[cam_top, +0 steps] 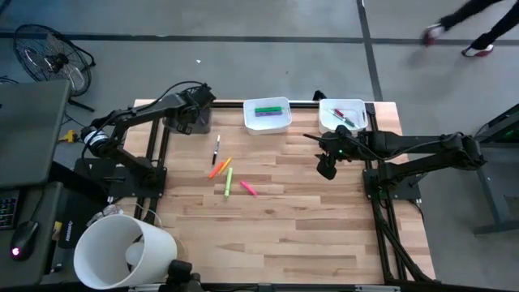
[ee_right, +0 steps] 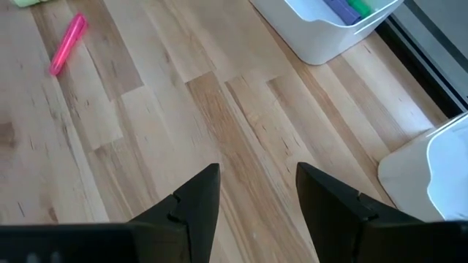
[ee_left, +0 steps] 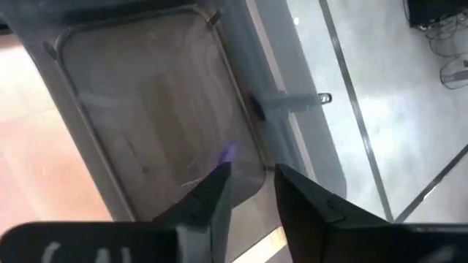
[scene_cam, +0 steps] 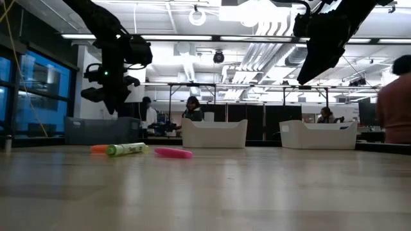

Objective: Pick & Place Markers
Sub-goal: Put the black marker pen into the right white bin

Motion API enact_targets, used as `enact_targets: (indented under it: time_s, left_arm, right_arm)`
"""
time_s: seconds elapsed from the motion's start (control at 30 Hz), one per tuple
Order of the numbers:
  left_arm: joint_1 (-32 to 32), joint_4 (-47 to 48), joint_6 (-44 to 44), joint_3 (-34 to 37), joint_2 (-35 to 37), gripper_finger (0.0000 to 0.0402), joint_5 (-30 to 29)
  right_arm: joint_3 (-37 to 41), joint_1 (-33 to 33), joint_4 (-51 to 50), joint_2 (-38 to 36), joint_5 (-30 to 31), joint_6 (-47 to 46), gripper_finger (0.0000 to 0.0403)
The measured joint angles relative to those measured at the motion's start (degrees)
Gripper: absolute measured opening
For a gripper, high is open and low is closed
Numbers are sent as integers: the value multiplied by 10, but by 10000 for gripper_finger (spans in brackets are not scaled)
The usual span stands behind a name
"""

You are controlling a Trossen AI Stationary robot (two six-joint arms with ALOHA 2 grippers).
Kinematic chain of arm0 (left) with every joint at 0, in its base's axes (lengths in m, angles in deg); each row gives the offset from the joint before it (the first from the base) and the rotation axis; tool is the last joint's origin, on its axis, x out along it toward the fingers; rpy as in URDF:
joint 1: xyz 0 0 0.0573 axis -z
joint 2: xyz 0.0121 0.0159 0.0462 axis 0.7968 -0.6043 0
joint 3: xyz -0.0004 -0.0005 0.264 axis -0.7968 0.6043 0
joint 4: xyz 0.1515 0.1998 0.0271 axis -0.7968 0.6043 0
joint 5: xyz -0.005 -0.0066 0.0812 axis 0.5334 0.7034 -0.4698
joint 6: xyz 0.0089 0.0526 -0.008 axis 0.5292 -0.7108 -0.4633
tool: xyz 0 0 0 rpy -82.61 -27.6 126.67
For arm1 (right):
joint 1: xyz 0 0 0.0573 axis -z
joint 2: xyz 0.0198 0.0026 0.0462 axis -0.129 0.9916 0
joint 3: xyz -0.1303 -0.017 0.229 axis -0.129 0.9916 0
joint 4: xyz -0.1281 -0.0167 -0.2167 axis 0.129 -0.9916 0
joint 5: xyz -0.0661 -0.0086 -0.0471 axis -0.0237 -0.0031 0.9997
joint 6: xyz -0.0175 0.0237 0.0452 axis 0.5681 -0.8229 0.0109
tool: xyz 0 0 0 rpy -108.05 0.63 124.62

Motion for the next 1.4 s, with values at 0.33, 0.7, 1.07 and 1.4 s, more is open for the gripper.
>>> enact_targets:
  time_s: [0.33,0.7,1.07,1.4]
  left_arm:
    - [0,-3,-11,0,0,133,-1]
    - [0,-72,-228,0,1,134,31]
    - [11,-115,-460,-1,25,134,81]
    - [73,-121,-644,-1,79,134,117]
  right_arm:
    - [0,0,0,0,-10,-3,170]
    - [0,0,1,0,-11,-7,169]
    - [0,0,3,0,-11,-9,169]
    - [0,0,3,0,-18,-8,169]
